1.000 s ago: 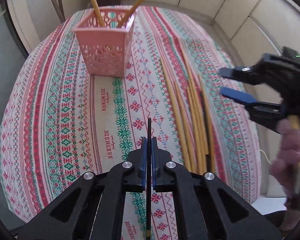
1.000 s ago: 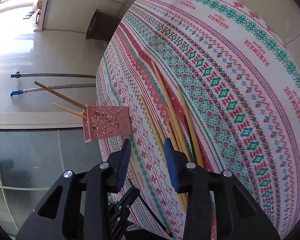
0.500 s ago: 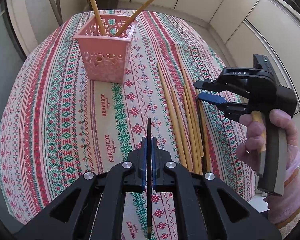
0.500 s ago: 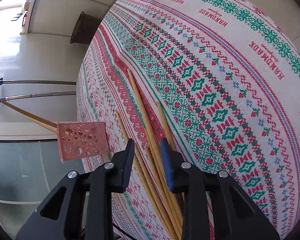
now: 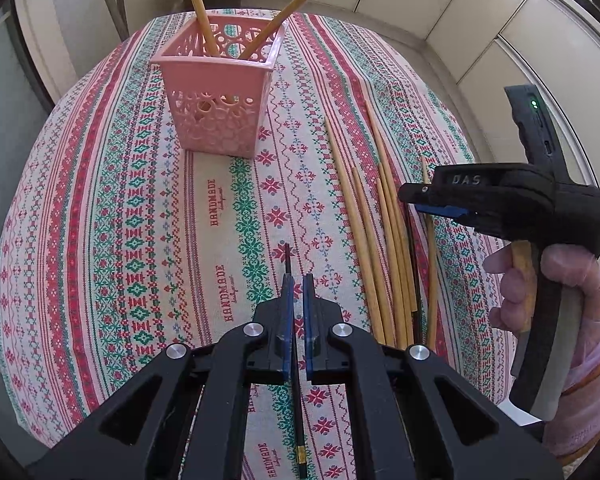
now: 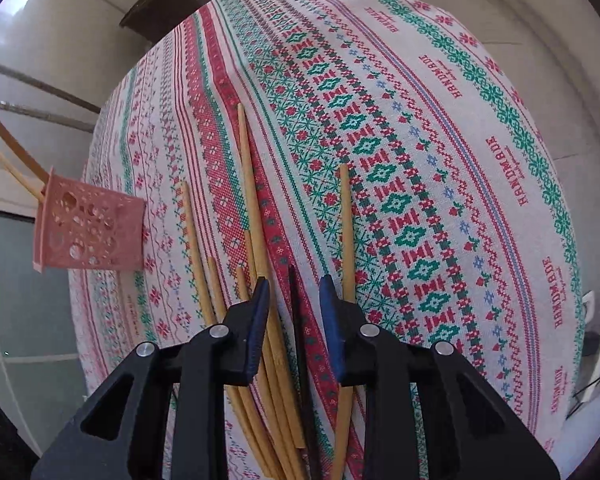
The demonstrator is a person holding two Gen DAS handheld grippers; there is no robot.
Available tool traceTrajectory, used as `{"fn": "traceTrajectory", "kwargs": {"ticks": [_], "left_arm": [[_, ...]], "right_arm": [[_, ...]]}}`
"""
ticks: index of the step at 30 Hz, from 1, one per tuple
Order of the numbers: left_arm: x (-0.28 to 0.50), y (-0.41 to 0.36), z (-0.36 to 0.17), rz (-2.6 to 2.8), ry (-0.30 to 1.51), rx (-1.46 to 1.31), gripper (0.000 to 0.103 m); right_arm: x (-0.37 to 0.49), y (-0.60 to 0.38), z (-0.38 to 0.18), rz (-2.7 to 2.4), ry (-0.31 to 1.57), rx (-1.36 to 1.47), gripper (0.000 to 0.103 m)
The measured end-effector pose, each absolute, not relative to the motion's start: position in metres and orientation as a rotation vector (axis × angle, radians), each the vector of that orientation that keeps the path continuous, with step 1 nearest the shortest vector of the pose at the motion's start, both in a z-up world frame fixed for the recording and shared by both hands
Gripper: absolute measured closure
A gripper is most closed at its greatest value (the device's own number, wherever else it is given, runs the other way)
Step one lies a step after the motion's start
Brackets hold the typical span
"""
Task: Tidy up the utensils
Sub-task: 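Lift the black chopstick with the left tool while the right tool grasps wooden chopsticks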
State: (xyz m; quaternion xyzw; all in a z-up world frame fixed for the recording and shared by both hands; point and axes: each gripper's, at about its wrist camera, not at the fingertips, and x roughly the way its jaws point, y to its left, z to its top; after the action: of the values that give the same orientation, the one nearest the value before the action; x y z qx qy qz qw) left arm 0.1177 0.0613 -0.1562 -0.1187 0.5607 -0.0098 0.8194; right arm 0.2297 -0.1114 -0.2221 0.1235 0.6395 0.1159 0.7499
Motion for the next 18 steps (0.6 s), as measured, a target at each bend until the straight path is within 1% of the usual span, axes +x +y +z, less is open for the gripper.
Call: {"fn": "traceTrajectory", "kwargs": {"ticks": [2, 3, 4, 5, 8, 9, 11, 14, 16, 18], "left_arm": [[0.117, 0.062, -0.157, -0.019, 1.196, -0.252, 0.099], [0.117, 0.063, -0.157, -0.019, 1.196, -0.254, 0.099], [0.117, 0.063, -0.157, -0.016, 1.194, -0.254, 0.099], [0.117, 0.064, -0.157, -0.015, 1.192, -0.252, 0.099], [0.119, 0.065, -0.158, -0.034, 1.186, -0.248, 0.098], [0.12, 0.066, -0.161, -0.044, 1.185, -0.251, 0.09], [0.124, 0.069, -0.168, -0.041, 1.187, -0.254, 0.081], [0.138, 0.069, -0.181, -0.003, 1.206, -0.221, 0.081], [0.145, 0.069, -0.192, 0.002, 1.254, -0.247, 0.08], [0.148, 0.065, -0.2, -0.013, 1.29, -0.264, 0.075]], "right_arm": [[0.228, -0.104, -0.22, 0.245, 1.383, 0.203, 0.079], [0.226, -0.099, -0.22, 0.241, 1.37, 0.177, 0.083], [0.226, -0.096, -0.222, 0.234, 1.377, 0.155, 0.094], [0.225, -0.093, -0.222, 0.228, 1.356, 0.143, 0.099], [0.221, -0.09, -0.223, 0.23, 1.325, 0.147, 0.099], [0.221, -0.092, -0.222, 0.235, 1.325, 0.166, 0.099], [0.215, -0.097, -0.214, 0.248, 1.317, 0.191, 0.099], [0.204, -0.109, -0.194, 0.259, 1.274, 0.208, 0.099], [0.197, -0.117, -0.186, 0.263, 1.267, 0.225, 0.099], [0.192, -0.127, -0.178, 0.261, 1.261, 0.213, 0.099]]}}
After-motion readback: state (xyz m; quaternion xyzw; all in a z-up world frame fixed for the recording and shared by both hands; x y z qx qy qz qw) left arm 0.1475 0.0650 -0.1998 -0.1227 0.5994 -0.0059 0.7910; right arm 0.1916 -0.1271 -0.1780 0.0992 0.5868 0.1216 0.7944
